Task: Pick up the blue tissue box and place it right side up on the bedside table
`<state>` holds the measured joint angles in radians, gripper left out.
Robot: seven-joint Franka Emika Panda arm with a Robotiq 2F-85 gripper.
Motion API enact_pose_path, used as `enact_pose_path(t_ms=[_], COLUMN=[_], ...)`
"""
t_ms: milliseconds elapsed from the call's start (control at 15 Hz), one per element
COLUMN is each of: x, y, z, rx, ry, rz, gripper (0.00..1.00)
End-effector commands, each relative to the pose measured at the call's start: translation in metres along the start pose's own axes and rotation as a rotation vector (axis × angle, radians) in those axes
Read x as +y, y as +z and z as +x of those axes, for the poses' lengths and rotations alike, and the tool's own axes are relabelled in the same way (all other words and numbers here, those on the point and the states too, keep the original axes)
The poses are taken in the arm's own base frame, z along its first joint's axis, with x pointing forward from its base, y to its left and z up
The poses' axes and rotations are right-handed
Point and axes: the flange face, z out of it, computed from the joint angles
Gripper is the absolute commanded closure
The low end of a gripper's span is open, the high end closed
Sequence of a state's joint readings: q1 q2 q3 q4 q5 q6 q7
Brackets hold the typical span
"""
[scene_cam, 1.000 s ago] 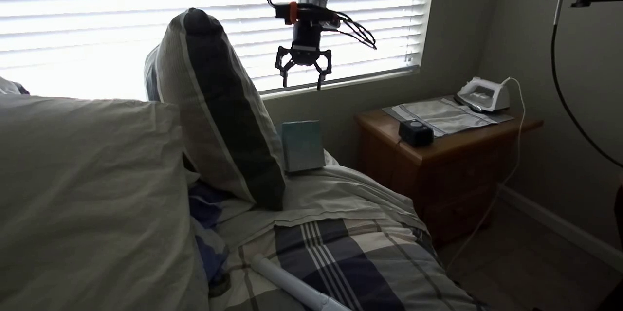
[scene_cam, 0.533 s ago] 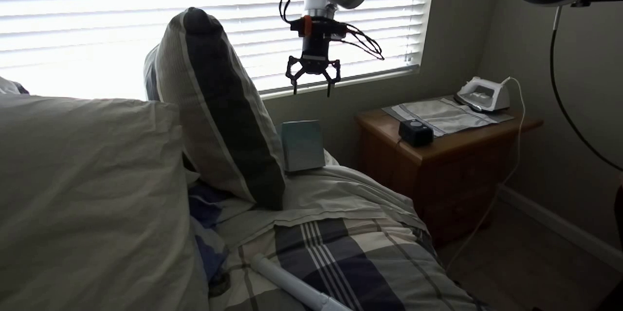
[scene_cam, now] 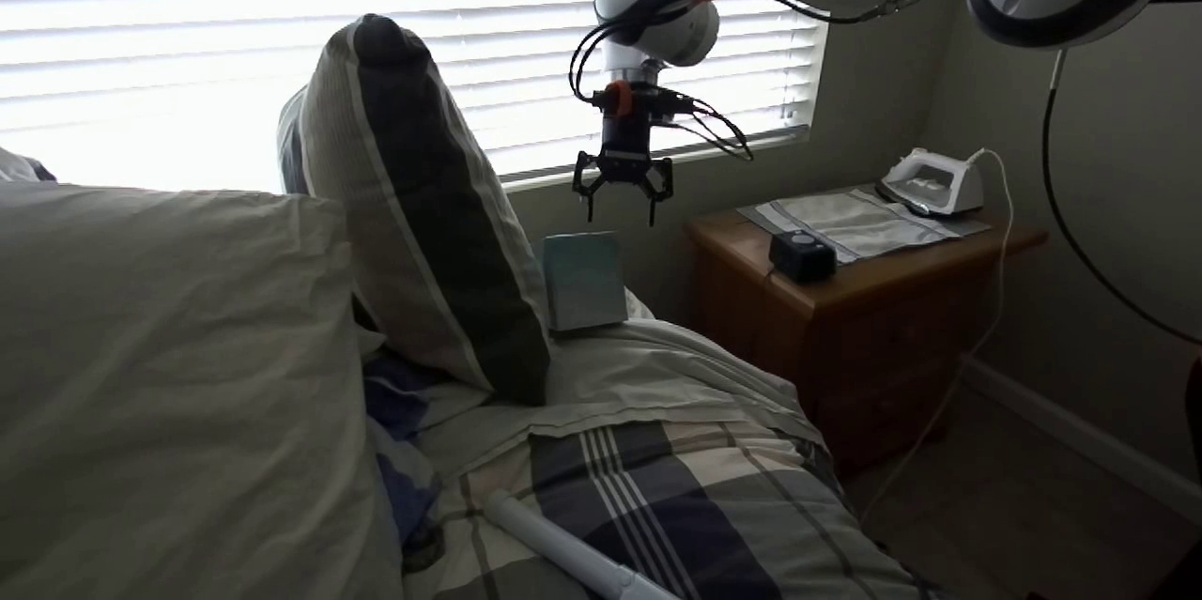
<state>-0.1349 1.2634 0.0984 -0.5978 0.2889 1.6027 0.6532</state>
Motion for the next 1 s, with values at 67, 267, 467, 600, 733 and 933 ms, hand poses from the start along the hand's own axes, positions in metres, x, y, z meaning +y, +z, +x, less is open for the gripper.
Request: enact_pose_path(t_ms=[67, 267, 467, 600, 733, 933], x=[-0.002, 0.0, 0.0, -0.001, -0.005, -0.012], y=[0.027, 0.038, 0.039, 0.033, 0.024, 0.006], z=[0.004, 0.002, 0.001, 0.0, -0.002, -0.009], rx=[-0.071, -0.108, -0.116, -0.107, -0.091, -0.075], ry=[-0.061, -0.068, -0.069, -0.069, -0.072, -0.076], rz=[0.058, 0.049, 0.046, 0.047, 0.054, 0.08], gripper=[0.0, 0.25, 0.41, 0.56, 0.7, 0.91])
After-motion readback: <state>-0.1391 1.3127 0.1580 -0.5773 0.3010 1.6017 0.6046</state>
